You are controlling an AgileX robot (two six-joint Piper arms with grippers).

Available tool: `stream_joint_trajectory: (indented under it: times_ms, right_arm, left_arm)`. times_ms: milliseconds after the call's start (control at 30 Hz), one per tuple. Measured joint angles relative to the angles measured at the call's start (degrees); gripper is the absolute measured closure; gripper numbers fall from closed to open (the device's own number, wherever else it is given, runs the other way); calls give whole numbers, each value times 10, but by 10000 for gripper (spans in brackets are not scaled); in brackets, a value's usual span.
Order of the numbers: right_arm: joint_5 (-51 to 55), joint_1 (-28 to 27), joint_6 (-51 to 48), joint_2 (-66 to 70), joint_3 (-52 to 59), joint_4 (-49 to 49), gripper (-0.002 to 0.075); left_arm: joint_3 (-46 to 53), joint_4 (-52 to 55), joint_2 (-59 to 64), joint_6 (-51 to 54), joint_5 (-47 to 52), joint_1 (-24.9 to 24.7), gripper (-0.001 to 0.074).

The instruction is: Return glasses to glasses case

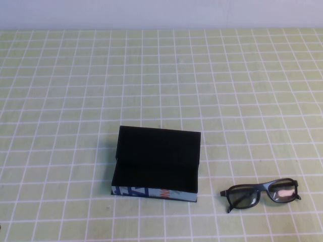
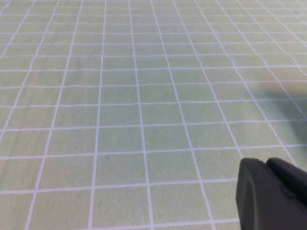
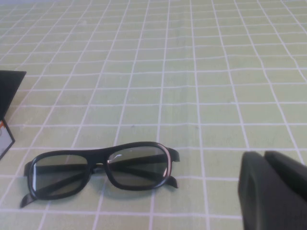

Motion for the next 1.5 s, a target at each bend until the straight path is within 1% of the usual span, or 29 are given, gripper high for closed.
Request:
stream_joint_trajectory:
  times_ms: [800, 933, 1133, 1233, 1333, 1500]
  right_arm:
    - [0, 0, 0, 0, 0, 0, 743]
    - [-14, 0, 0, 0, 0, 0, 743]
    - [-56, 0, 0, 0, 0, 0, 743]
    - [-90, 0, 0, 0, 0, 1, 743]
    - [-151, 0, 0, 0, 0, 1, 743]
    - [-310, 0, 0, 0, 0, 3, 743]
  left_arm:
    - [0, 0, 0, 2, 0, 0, 738]
    - [0, 0, 0, 2, 0, 0, 738]
    - [0, -4, 0, 2, -3, 0, 738]
    - [0, -5, 0, -7, -25, 0, 738]
    - [0, -8, 0, -25, -83, 0, 738]
    - [0, -11, 0, -54, -222, 0, 738]
